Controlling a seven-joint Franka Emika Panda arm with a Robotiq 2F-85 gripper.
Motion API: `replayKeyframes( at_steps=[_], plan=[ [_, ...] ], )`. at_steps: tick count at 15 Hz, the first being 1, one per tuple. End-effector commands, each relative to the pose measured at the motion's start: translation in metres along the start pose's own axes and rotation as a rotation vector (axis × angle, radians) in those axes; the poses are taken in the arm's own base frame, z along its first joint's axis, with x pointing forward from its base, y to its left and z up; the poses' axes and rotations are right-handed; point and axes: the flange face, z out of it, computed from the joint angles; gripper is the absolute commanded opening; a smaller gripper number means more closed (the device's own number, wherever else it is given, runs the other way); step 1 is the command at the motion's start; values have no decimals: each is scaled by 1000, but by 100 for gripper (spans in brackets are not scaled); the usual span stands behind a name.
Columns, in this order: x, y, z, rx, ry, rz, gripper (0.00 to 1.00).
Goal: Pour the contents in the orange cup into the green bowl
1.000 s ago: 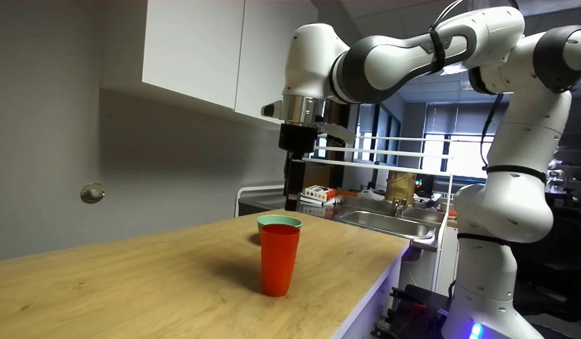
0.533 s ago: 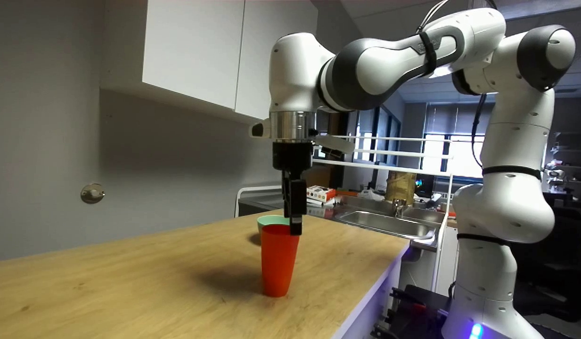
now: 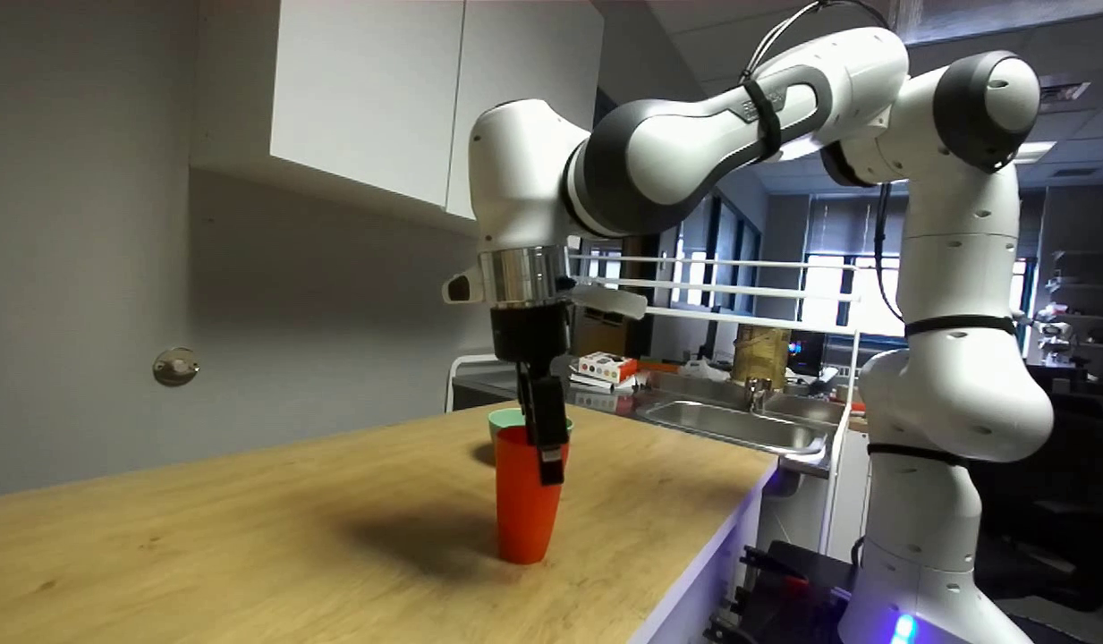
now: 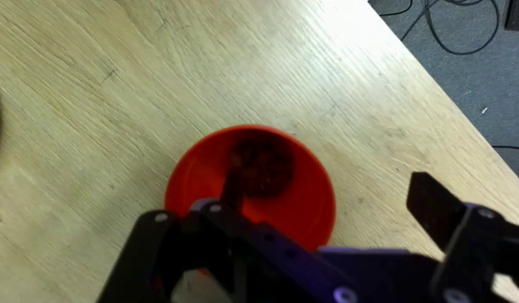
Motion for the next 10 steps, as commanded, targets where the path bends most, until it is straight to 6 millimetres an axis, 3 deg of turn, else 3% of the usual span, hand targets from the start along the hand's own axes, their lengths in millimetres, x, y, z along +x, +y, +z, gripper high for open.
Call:
replayKeyframes(
  at_steps=[1,2,3,10],
  plan=[
    [15,11,3,38,-36,-24,100],
    [18,14,5,38,-41,-18,75],
    [20,17,7,37,-43,-16,75],
    [23,31,3,31,-31,11,20]
  ],
)
